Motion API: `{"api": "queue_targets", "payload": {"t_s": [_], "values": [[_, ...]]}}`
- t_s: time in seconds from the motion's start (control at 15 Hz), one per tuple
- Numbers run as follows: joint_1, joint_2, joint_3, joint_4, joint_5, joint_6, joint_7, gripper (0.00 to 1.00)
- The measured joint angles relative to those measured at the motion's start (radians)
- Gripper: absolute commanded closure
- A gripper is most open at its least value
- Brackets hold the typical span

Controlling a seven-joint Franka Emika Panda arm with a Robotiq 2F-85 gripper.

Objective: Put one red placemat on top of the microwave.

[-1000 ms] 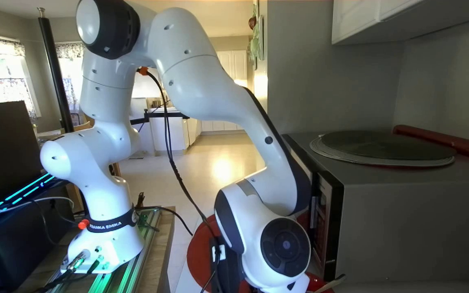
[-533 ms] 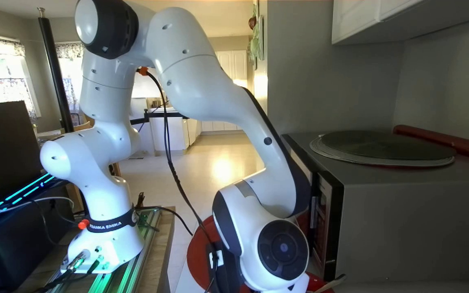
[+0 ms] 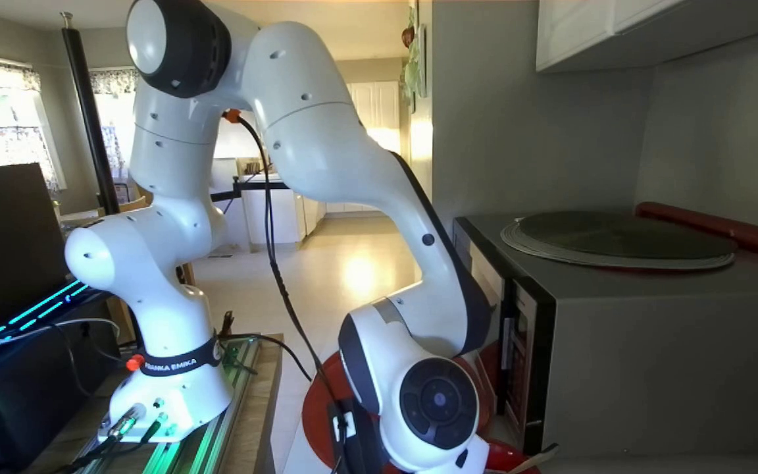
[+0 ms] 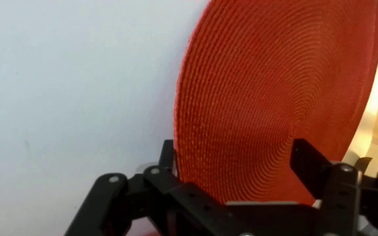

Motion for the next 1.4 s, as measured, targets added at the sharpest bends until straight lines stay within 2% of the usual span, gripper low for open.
{"api": "queue_targets", "payload": {"t_s": [0.07,0.53,0.67,1.13,1.4], "values": [[0.002,0.004,0.005,-0.007,0.009,0.012,-0.006,0.39],[0.016,0.002,0.017,-0.038,0.034,0.025,-0.027,0.89],[0.016,-0.005,0.016,-0.041,0.034,0.024,-0.027,1.0],[0.018,-0.055,0.007,-0.069,0.034,0.019,-0.027,0.99],[0.032,-0.107,-0.023,-0.109,0.009,-0.027,-0.022,0.99]]}}
